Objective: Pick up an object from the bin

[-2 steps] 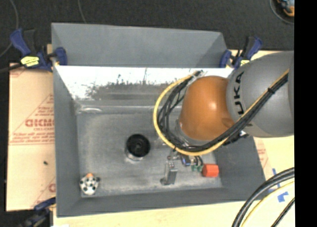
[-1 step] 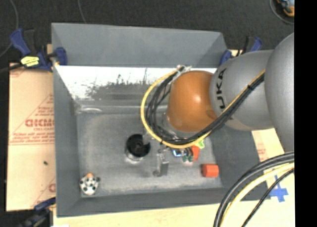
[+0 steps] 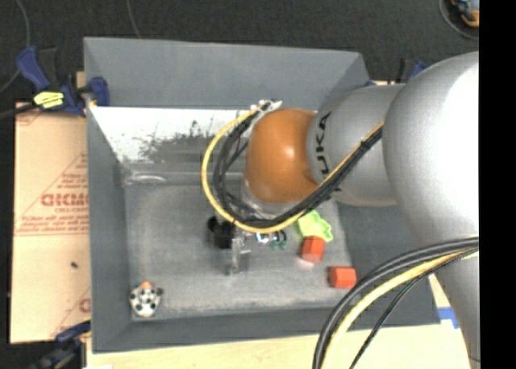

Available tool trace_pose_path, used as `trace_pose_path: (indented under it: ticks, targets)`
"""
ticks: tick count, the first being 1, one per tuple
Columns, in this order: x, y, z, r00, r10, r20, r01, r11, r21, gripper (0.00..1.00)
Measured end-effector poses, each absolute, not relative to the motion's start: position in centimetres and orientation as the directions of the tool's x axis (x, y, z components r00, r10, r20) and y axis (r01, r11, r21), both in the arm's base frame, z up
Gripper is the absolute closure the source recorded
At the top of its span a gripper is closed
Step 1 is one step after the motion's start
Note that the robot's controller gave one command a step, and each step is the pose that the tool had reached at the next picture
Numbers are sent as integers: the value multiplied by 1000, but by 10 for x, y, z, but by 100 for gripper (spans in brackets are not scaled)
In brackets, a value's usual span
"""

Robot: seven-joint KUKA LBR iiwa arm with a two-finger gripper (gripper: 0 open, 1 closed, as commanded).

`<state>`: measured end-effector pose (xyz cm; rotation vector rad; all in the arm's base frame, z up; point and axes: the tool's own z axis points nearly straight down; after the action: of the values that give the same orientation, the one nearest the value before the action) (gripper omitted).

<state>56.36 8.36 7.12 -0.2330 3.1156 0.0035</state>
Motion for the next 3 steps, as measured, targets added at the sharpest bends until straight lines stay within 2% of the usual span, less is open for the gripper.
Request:
trace_pose_path:
  ticks: [1,2,3]
  targets:
    - [601,94,72,-958,-288,-12,-288,958,-1,100]
    - [601,94,72,-958,-288,-12,-288,958,-1,100]
    - [580,84,73,-814,-581,-18,-581,814,-8,100]
